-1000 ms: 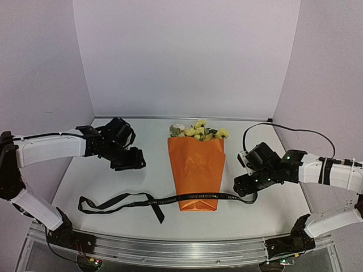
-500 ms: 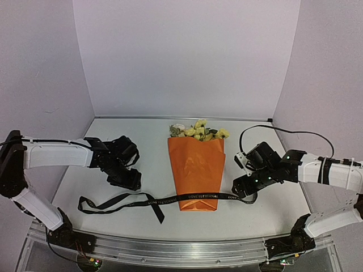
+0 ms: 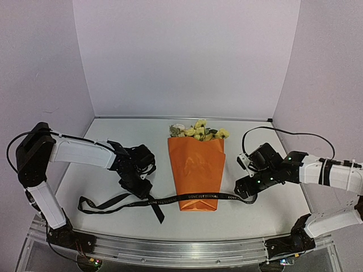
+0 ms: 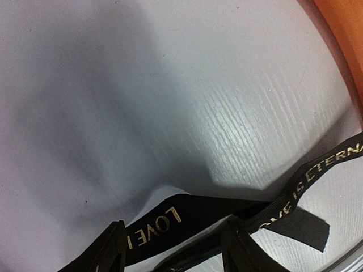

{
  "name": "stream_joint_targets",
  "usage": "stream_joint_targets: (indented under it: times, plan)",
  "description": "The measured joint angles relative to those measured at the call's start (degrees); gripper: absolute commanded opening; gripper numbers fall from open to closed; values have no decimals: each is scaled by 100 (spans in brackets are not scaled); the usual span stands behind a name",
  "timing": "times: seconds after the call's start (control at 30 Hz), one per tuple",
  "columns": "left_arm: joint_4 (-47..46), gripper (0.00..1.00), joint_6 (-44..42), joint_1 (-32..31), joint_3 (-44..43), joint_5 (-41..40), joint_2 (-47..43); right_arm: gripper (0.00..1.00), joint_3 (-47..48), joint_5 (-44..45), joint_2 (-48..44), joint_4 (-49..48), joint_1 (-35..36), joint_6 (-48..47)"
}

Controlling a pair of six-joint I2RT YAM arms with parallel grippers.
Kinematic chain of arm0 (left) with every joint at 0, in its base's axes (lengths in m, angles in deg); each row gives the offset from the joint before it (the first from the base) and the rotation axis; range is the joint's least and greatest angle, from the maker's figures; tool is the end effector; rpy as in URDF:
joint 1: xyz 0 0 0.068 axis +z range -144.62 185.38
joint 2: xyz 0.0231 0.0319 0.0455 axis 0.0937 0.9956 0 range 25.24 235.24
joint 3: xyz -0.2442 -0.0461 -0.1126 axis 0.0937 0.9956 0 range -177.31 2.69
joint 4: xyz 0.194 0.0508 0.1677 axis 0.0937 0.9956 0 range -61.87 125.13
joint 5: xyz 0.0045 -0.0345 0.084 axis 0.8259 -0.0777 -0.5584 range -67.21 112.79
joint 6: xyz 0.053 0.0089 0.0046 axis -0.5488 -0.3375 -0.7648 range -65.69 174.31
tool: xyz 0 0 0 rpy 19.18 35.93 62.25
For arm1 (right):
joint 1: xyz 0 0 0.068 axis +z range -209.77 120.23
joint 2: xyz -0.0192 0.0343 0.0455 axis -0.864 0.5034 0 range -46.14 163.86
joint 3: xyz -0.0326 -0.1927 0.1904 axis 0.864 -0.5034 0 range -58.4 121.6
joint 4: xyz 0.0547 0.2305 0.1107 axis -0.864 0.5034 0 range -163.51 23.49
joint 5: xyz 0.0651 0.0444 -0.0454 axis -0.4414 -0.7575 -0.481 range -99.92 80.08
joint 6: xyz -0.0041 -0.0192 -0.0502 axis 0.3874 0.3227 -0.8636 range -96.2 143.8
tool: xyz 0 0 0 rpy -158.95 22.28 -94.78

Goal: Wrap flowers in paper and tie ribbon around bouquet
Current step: Pick up the left side of the ribbon at the center of the board, then straighten the ribbon at the center of the board.

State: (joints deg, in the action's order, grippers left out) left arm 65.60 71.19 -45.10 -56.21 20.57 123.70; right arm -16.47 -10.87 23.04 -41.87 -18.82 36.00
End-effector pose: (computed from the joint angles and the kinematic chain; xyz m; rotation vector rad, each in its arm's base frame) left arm 0.1986 -0.2386 0.1580 0.8403 2.8056 -0.1372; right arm 0.1720 0.1499 0.2077 -0.6619 2.5574 0.3485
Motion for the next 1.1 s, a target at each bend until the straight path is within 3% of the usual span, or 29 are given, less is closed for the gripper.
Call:
stream_joint_targets:
  times: [0.17,0.33,0.47,0.83,1.1]
  plan:
    - [7,48,-118,0,-4,-13,202,82,0,-240,90,-67,-85,-95]
    - [4,25,-222,6,-4,-55,213,83,92,-665,588,-73,-118,-313]
    - [0,15,-237,32,-4,-83,213,81,435,-980,1164,-76,-118,-588]
    - [0,13,-207,212,-4,-50,80,75,898,-1139,2205,-289,-228,-1464]
    - [-2,13,-127,558,-87,13,-326,53,855,-1319,2454,-347,-328,-1275]
